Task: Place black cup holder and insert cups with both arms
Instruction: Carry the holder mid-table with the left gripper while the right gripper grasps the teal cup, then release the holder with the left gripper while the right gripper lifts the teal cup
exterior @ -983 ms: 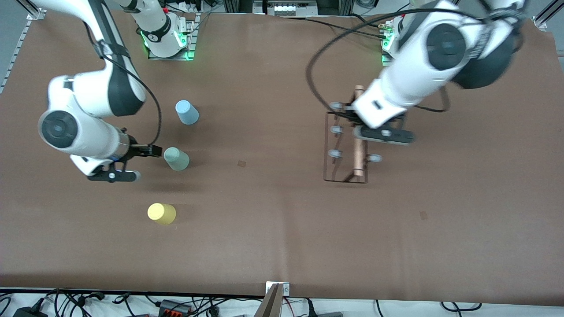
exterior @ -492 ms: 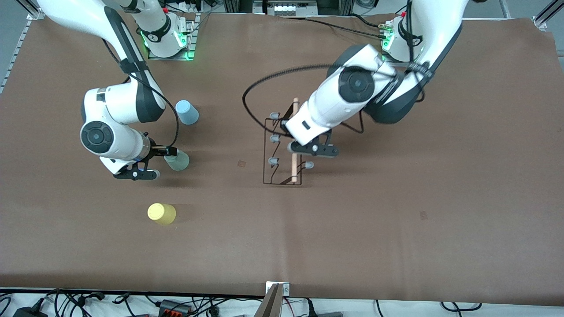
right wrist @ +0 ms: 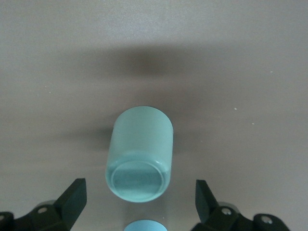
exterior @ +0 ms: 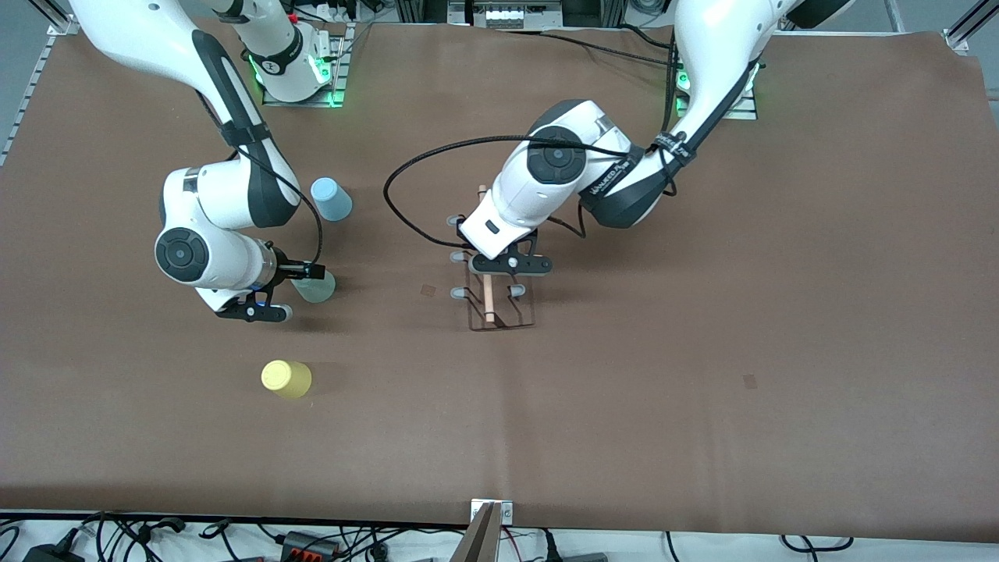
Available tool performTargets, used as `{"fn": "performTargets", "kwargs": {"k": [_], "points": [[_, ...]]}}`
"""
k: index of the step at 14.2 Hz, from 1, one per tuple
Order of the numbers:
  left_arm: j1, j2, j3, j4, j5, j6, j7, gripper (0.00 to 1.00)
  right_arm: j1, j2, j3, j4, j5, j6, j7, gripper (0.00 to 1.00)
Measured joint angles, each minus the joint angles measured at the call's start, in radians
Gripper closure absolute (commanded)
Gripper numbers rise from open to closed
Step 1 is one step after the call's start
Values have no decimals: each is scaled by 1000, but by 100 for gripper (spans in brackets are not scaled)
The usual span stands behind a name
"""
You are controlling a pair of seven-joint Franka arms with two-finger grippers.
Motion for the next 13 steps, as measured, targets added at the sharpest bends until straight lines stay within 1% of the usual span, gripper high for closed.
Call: {"fn": "performTargets", "kwargs": {"k": [3,5,6,7,8,9,11,13], "points": [[-1,2,7,1,0,0,-2,95,0,27,0,0,16,14,0,0],[-12,2,7,1,1,0,-2,95,0,43,0,0,17,14,0,0],[-20,2,7,1,1,0,-3,95,0,49,0,0,17,14,0,8],[-26,2,7,1,1,0,-4,95,0,53,0,0,17,14,0,32],[-29,2,7,1,1,0,-4,95,0,56,0,0,17,14,1,52],[-30,2,7,1,1,0,-4,95,0,56,0,0,17,14,1,66],[-30,5,9,1,2,0,-4,94,0,56,0,16,17,15,2,73],[-33,19,9,1,34,0,-4,90,0,54,0,53,17,9,1,74]]}}
